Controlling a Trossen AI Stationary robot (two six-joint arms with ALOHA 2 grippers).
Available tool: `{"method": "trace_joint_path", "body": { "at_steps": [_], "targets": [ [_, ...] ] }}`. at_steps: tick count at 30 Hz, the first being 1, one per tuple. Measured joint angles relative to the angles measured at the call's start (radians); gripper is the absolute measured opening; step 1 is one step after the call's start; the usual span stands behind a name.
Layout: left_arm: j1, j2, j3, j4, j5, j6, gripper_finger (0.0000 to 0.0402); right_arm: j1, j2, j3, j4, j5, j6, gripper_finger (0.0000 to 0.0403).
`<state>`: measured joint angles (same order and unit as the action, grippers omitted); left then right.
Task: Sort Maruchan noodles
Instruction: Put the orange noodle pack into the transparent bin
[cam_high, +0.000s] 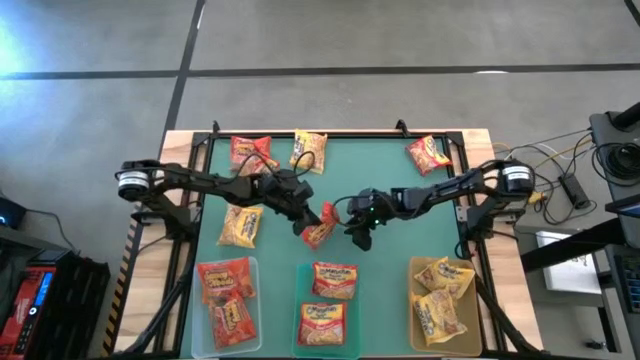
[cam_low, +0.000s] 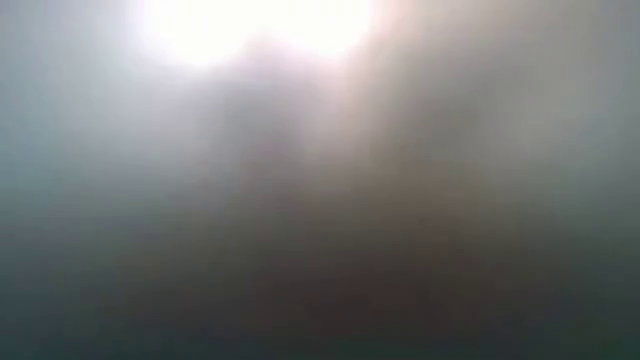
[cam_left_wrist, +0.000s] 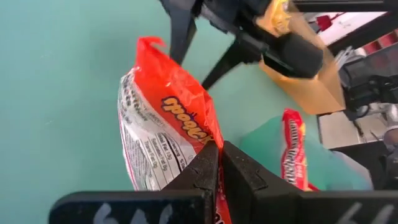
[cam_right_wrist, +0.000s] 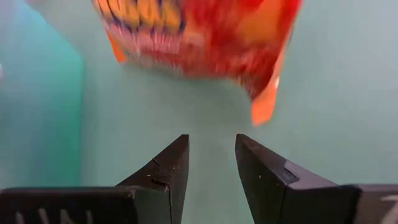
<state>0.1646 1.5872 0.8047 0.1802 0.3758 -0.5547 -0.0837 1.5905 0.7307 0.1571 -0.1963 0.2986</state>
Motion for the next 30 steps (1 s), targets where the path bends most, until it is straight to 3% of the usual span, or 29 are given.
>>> {"method": "trace_joint_path", "body": {
  "at_steps": [8, 15, 30],
  "targets": [
    [0.001, 0.049, 0.0, 0.006, -0.044, 0.004, 0.0, 0.014, 0.159, 0.008, 0.182, -0.024, 0.024, 0.0123],
    [0.001, 0.048, 0.016, -0.021, -0.017, -0.014, 0.0008, 0.014, 0.201, 0.012, 0.303, -0.016, 0.017, 0.0123],
    [0.0, 0.051, 0.207, -0.46, -0.002, 0.098, 0.0188, 0.013, 0.202, 0.014, 0.32, 0.047, -0.059, 0.0123]
  ]
}}
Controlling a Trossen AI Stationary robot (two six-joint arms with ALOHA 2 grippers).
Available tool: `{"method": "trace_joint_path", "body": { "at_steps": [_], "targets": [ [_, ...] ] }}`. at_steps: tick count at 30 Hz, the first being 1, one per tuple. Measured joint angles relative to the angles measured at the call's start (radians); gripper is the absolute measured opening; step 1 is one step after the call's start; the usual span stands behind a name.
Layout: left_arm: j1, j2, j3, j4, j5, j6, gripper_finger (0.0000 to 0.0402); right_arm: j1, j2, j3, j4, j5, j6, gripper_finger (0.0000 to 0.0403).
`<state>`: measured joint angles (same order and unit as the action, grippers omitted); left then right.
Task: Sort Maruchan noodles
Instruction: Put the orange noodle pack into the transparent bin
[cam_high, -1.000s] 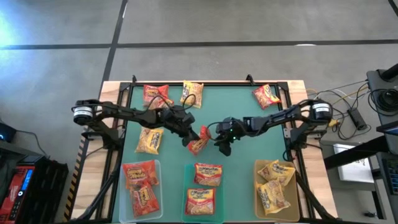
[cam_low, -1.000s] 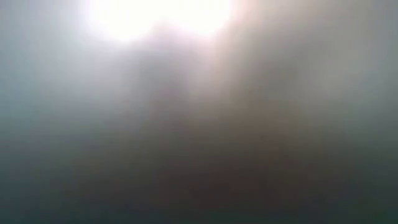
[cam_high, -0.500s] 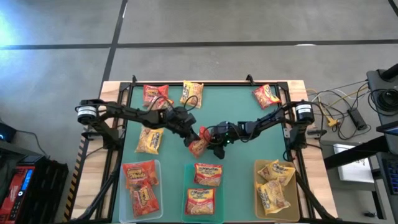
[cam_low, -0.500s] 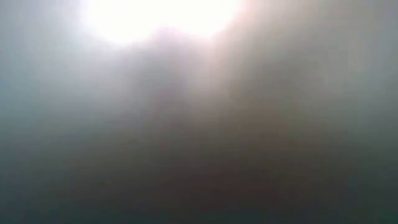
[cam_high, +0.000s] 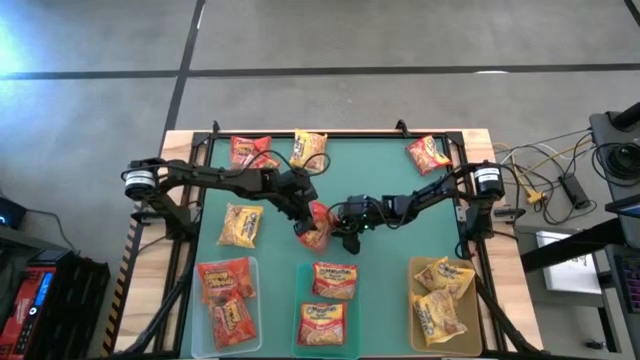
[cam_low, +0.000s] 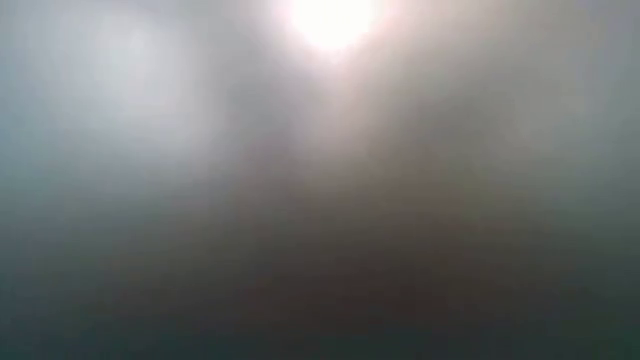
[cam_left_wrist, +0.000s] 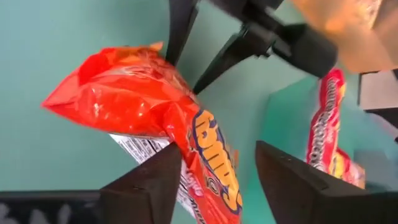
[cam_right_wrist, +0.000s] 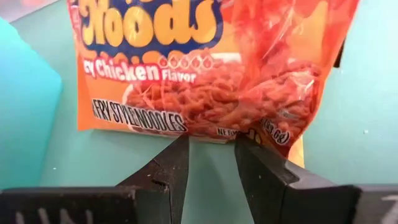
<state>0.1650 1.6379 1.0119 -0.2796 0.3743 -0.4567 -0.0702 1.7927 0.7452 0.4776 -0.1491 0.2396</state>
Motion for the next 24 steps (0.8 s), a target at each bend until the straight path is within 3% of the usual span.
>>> {"method": "trace_joint_path", "body": {
  "at_steps": [7, 17, 24],
  "targets": [
    [0.003, 0.002, -0.019, -0.027, -0.163, -0.036, 0.0233, 0.0, 0.0, 0.0, 0.007, 0.001, -0.017, 0.0123],
    [0.002, -0.002, -0.026, -0.14, -0.304, -0.075, 0.0237, 0.0, 0.0, 0.0, 0.007, 0.004, -0.033, 0.0123],
    [0.01, 0.0, -0.07, -0.1, -0.309, -0.085, 0.0237, 0.0, 0.0, 0.0, 0.01, 0.004, -0.044, 0.0123]
  ]
}}
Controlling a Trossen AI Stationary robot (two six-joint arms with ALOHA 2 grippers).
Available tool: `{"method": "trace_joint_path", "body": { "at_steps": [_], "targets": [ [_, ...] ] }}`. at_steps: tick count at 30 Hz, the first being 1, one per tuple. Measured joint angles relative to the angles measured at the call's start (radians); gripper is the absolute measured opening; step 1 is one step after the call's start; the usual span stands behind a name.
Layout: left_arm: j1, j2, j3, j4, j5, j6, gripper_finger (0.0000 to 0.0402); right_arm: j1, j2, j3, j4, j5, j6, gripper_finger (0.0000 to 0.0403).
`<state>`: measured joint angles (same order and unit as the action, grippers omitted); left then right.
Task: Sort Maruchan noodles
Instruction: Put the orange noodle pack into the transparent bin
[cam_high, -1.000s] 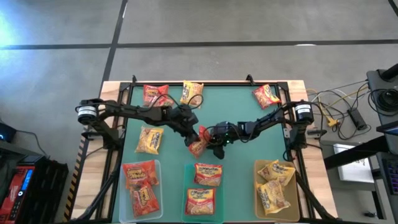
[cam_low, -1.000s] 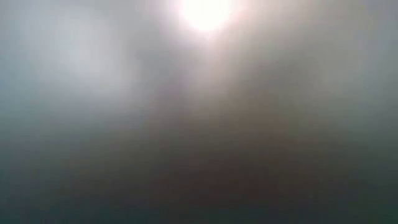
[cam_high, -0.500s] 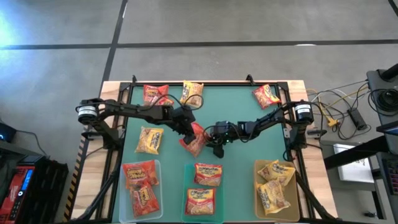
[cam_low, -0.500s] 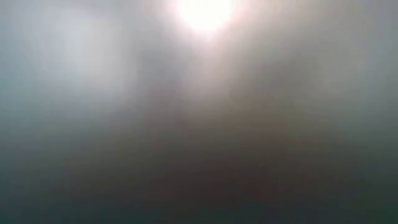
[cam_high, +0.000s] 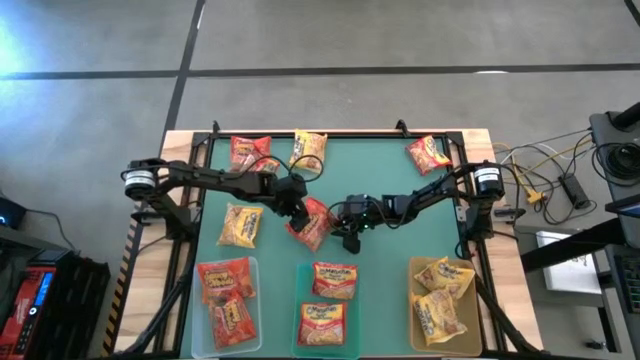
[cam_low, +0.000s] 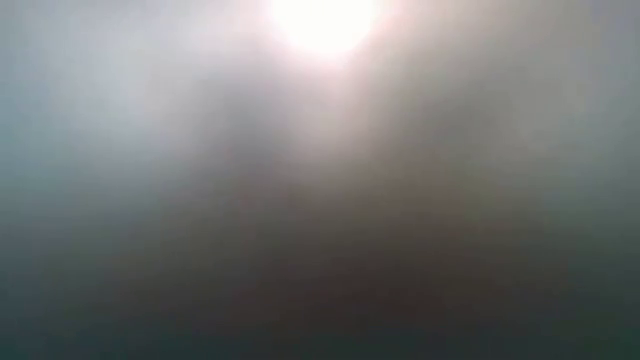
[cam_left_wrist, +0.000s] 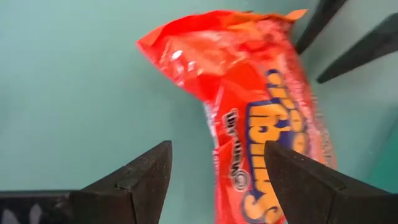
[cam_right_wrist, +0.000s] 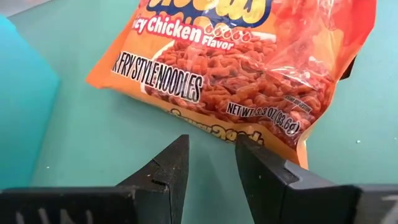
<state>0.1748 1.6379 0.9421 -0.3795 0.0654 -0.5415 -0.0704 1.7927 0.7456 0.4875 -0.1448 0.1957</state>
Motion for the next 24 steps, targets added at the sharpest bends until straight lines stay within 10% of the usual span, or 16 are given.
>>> {"method": "trace_joint_path", "body": {
  "at_steps": [17, 24],
  "targets": [
    [0.045, 0.001, -0.336, 0.759, 0.221, -0.285, 0.0237, 0.0, 0.0, 0.001, 0.027, 0.044, -0.033, 0.0123],
    [0.045, 0.002, -0.353, 0.763, 0.206, -0.31, 0.0237, 0.0, -0.001, 0.017, 0.05, 0.077, -0.07, 0.0123]
  ]
}}
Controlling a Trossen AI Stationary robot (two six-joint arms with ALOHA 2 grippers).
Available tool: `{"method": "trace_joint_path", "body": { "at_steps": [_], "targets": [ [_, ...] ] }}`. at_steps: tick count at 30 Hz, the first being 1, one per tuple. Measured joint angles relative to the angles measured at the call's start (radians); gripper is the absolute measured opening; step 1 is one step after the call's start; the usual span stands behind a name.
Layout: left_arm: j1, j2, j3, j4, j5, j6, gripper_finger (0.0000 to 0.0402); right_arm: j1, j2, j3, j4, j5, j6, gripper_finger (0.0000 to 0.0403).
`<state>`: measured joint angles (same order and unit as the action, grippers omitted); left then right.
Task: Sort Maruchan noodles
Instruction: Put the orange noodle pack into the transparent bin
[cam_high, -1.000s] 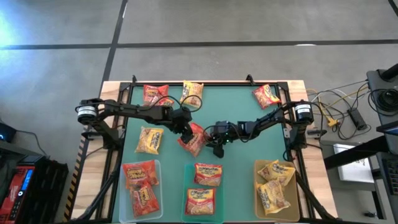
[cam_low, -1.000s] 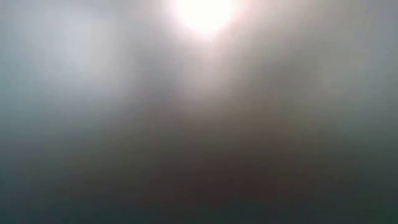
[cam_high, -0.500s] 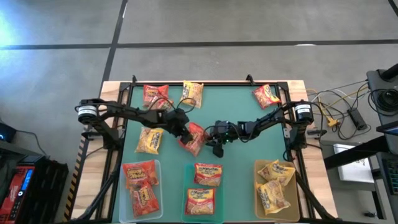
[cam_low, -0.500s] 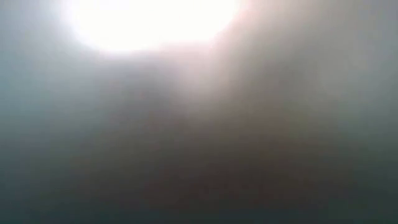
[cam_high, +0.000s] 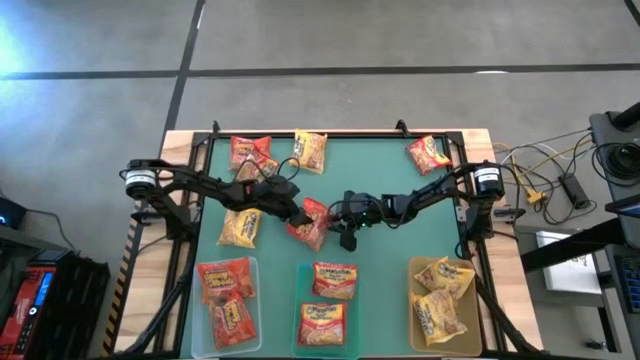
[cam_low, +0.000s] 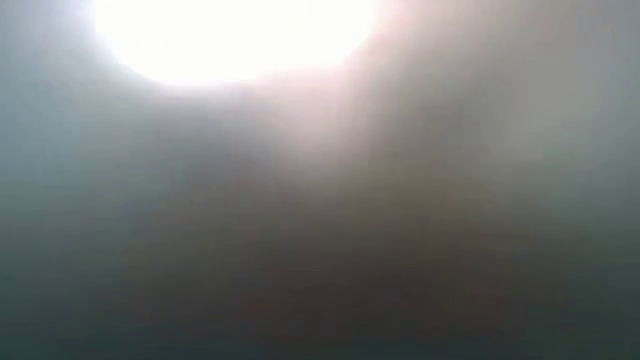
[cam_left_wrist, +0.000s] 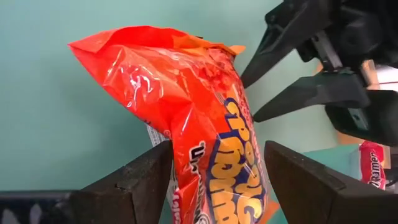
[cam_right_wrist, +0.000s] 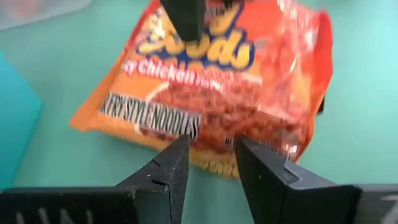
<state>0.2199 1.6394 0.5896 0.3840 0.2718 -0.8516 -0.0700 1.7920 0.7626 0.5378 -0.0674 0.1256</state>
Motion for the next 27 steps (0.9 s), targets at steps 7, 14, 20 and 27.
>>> {"method": "trace_joint_path", "body": {
  "at_steps": [7, 14, 20, 27],
  "targets": [
    [0.0, 0.025, 0.022, 0.001, 0.002, 0.0, 0.0237, 0.0, 0.0, 0.019, 0.03, 0.0, -0.023, 0.0123],
    [-0.002, 0.142, 0.075, 0.017, 0.056, 0.017, 0.0237, 0.0, -0.017, 0.021, -0.077, -0.077, 0.028, 0.0123],
    [-0.002, 0.162, 0.121, -0.003, 0.069, 0.083, 0.0235, 0.0, 0.0, 0.022, -0.1, -0.14, 0.049, 0.0123],
    [-0.003, 0.164, 0.154, -0.013, 0.102, 0.106, 0.0198, 0.001, 0.046, 0.021, -0.018, -0.12, -0.001, 0.0123]
  ]
}}
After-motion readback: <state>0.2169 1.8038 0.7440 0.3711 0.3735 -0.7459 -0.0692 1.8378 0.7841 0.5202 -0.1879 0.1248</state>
